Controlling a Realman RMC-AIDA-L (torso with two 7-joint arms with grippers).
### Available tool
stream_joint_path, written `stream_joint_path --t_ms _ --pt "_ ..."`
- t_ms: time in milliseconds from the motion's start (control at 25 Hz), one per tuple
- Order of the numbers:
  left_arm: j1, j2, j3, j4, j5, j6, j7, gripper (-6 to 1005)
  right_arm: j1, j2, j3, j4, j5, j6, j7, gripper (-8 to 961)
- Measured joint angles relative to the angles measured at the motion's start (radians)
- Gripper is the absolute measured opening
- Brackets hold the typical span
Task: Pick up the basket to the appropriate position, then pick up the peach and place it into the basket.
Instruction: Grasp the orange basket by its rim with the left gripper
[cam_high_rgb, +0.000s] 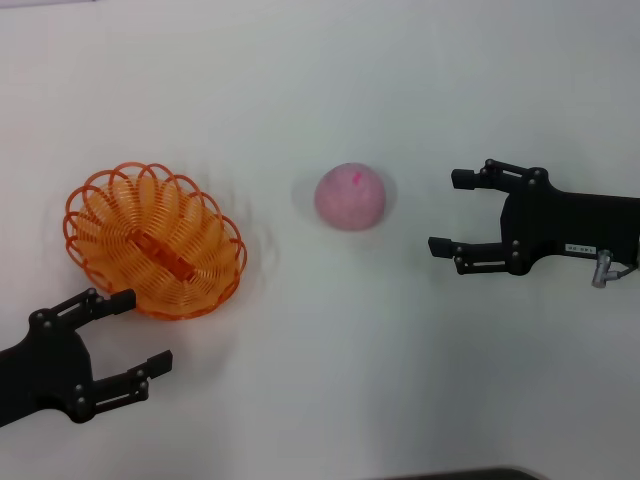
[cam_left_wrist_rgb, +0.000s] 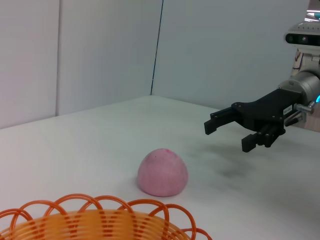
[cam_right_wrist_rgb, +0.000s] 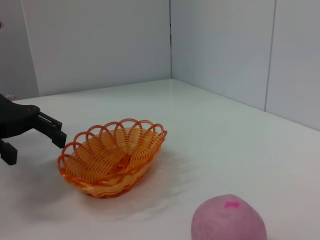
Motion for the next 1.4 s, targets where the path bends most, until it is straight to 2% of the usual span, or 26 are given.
stream_joint_path --t_ms 400,520,560,720,920,1200,1400 --pt "0.003 -0.001 -0.003 0.001 -0.001 0.008 0.000 837 0.001 0.000 0.000 0.002 0.000 -0.007 0.000 944" --pt "0.001 -0.002 -0.052 0.003 -0.001 0.042 0.000 838 0.002 0.001 0.000 0.003 0.000 -0.007 0.000 943" --pt "-0.001 -0.003 -0.099 0.004 -0.001 0.066 -0.001 838 0.004 0.001 0.000 0.003 0.000 -0.007 0.000 943" --pt "-0.003 -0.007 -0.154 0.022 -0.001 0.091 -0.030 837 0.004 0.002 0.000 0.003 0.000 -0.008 0.001 942" --pt "-0.015 -0.013 -0.183 0.073 0.000 0.096 -0.163 838 0.008 0.002 0.000 -0.001 0.000 -0.018 0.012 941" --pt "-0.054 -0.012 -0.173 0.125 0.008 0.093 -0.386 837 0.011 0.002 0.000 -0.002 0.002 -0.023 0.014 940" --pt "-0.091 0.011 -0.146 0.155 0.010 0.045 -0.619 837 0.016 0.002 0.000 -0.002 0.004 -0.024 0.026 938"
